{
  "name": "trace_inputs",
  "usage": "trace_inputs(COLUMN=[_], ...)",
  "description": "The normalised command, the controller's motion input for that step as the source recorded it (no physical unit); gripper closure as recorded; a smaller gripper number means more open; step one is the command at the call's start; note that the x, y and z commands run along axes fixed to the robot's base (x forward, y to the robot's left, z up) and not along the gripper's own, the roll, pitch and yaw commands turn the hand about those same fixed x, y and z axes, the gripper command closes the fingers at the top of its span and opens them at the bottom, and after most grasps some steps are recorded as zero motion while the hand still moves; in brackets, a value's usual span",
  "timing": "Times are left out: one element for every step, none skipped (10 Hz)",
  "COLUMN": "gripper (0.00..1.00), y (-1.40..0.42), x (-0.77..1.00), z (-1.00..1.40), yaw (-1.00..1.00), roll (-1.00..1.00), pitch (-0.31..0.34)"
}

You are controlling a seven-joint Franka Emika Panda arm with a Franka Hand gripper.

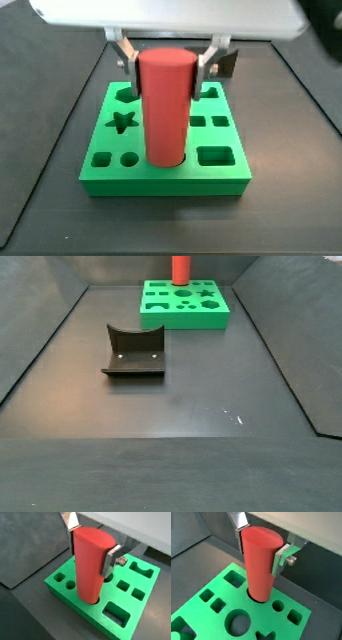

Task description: Insert the oval object.

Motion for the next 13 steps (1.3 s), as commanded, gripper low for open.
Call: trace_inputs(gripper=[1.00,1.00,1.00,1.00,1.00,1.00,1.00,1.00,1.00,1.00,1.00,1.00,1.00], y=[0.01,0.03,0.01,0.00,0.00,0.04,0.05,0.08,0.11,0.15,0.13,0.02,0.00], x=[0.23,0.35,0.22,0.08,0.03,0.00,0.00,0.02,0.06,0.06,0.10,0.06,0.00], z=[-0.23,-0.25,-0.36,-0.47,-0.38,-0.35,-0.38,-0.34,-0.24,-0.16,-0.16,-0.13,0.00], yaw=[-0.13,-0.12,-0.08,-0.09,-0.11,-0.13,-0.13,-0.12,-0.11,-0.04,0.00,0.00,0.00], roll=[-0.02,-0.01,0.00,0.00,0.00,0.00,0.02,0.00,0.00,0.00,0.00,0.00,0.00], pitch=[0.036,0.056,0.000,-0.037,-0.026,0.000,0.000,0.000,0.000,0.000,0.004,0.000,0.000])
